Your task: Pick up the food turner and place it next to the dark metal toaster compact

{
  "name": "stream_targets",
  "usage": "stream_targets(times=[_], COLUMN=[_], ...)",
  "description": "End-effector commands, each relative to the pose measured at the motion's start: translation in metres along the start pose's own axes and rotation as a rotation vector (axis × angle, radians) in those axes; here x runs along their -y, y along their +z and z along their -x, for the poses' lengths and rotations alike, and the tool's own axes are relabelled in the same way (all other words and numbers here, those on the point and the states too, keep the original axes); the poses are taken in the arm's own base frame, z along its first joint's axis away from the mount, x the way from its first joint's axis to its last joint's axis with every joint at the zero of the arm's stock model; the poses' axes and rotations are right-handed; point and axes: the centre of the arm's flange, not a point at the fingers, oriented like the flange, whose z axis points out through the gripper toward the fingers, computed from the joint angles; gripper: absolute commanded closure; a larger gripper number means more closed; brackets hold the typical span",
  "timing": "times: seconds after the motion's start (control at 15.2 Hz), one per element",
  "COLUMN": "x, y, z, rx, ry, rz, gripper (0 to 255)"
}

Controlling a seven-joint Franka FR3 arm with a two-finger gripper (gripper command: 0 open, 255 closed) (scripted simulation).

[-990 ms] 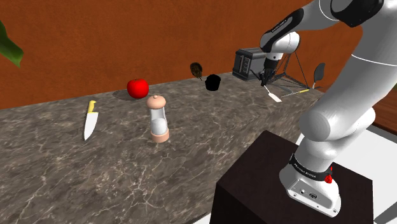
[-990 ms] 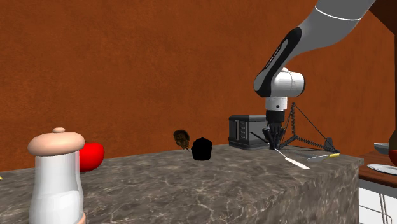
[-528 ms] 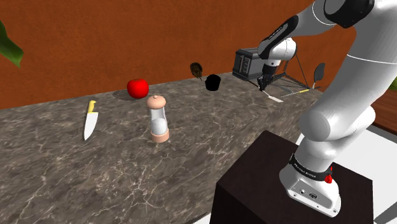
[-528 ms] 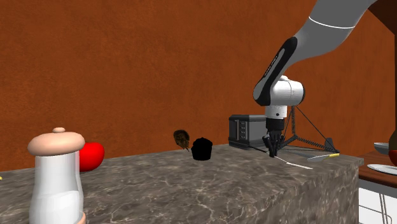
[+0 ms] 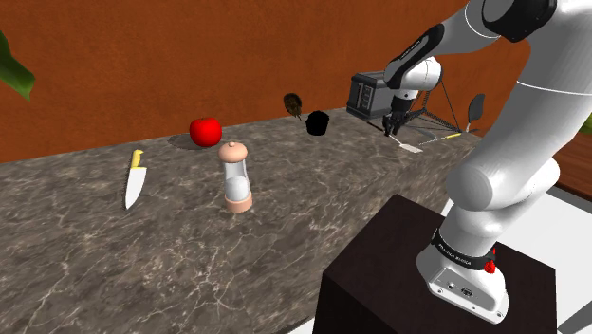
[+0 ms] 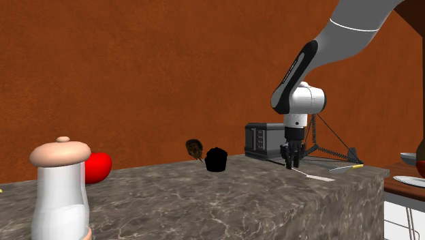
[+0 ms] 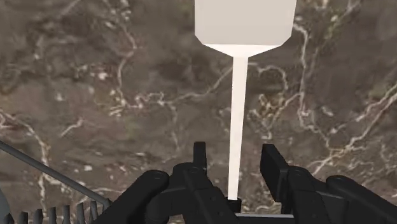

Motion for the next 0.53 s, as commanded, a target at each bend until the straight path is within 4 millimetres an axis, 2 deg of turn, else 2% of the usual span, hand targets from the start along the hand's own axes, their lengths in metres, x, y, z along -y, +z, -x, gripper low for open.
stream_targets(times=[0.0,0.26,0.46], x=[0.000,0.000,0.000], y=[0.000,0.000,-0.040], z=[0.000,0.000,0.000], rx=[0.000,0.000,0.000], ry=[0.000,0.000,0.000], rz=[0.000,0.000,0.000], gripper=[0,0,0])
